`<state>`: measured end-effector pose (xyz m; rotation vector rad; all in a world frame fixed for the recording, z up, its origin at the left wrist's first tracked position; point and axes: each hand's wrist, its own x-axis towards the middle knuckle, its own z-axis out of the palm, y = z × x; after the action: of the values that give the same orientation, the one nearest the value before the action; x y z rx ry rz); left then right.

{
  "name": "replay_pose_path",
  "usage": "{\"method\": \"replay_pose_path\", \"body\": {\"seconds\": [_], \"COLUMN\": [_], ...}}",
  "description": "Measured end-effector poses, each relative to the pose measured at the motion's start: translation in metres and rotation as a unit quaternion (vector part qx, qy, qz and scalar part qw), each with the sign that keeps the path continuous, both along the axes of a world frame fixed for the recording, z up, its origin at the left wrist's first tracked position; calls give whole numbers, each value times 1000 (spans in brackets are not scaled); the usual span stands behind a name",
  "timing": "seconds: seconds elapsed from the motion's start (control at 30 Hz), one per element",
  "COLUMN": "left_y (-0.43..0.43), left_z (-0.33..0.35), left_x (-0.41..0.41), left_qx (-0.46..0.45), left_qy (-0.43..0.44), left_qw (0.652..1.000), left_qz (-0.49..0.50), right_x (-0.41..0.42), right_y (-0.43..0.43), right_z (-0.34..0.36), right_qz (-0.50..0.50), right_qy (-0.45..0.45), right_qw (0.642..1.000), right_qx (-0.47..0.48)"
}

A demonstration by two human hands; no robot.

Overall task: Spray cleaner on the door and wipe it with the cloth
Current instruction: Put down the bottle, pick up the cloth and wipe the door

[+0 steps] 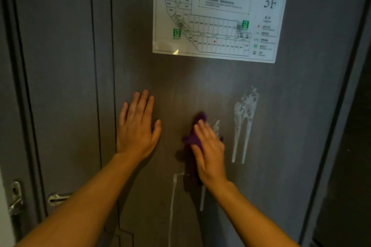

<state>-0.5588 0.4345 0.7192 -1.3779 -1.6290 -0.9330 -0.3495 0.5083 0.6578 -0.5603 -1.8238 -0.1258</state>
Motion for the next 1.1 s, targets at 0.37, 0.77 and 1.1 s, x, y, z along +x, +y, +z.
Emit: {"method": "replay_pose_path", "body": {"seconds": [0.37,0.77,1.1], "left_y": [7,13,11], "left_z": [-4,-7,-10], "left_x": [3,4,11], "left_qx": [13,34,39], "left_qy": [8,22,4], "left_qw": [999,998,998], "left_qz": [39,56,47], "right_x": [118,30,-7], "right_y": [84,50,33], "right_z": [137,59,-25], "right_qz": [-157,-253,-220], "right_qy": [242,8,-117], "right_qw": [954,966,965], "right_qx": [-79,-45,79]}}
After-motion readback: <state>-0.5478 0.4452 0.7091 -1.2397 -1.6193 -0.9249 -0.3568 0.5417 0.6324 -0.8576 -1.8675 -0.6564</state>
